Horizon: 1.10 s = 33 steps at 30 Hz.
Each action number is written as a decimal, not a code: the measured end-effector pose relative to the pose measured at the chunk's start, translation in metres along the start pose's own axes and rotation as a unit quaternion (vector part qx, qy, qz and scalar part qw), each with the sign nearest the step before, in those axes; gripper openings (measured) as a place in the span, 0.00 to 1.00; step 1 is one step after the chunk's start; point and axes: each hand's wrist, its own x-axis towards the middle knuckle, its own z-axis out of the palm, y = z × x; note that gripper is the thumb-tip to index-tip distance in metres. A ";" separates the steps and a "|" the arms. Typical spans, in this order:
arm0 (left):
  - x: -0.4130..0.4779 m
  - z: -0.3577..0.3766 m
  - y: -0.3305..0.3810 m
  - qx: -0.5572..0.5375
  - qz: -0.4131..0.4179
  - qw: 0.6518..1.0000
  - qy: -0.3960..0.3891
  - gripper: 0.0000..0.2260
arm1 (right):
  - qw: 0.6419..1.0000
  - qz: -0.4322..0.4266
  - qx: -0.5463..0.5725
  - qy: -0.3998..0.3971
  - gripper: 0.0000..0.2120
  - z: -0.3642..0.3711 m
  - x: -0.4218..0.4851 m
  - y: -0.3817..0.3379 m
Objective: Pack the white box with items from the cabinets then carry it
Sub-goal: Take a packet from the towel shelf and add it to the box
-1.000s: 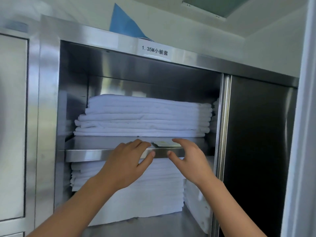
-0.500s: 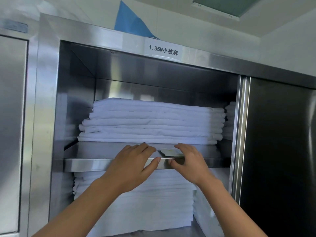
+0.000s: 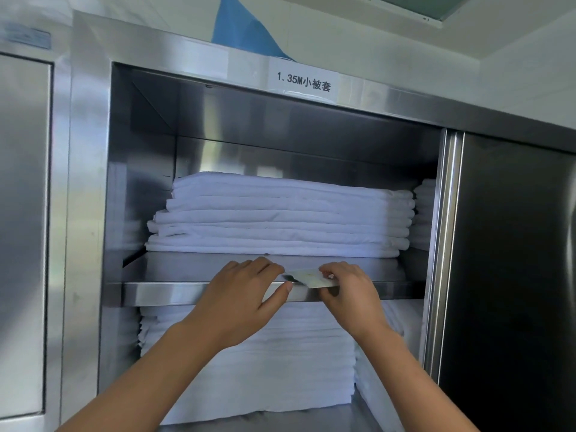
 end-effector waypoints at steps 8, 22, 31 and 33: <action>-0.023 -0.016 -0.007 -0.027 -0.001 1.000 0.009 0.27 | 0.994 -0.042 0.053 0.081 0.07 -0.017 -0.033 -0.029; -0.104 0.037 0.017 -0.183 0.019 0.983 -0.025 0.20 | 0.985 0.140 0.099 0.029 0.01 -0.004 -0.170 -0.028; -0.163 0.073 0.080 -0.225 0.070 0.964 -0.123 0.20 | 0.932 0.325 0.151 0.057 0.01 -0.036 -0.291 -0.030; -0.165 0.066 0.095 -0.232 0.077 0.962 -0.121 0.19 | 0.922 0.347 0.155 0.073 0.01 -0.052 -0.305 -0.030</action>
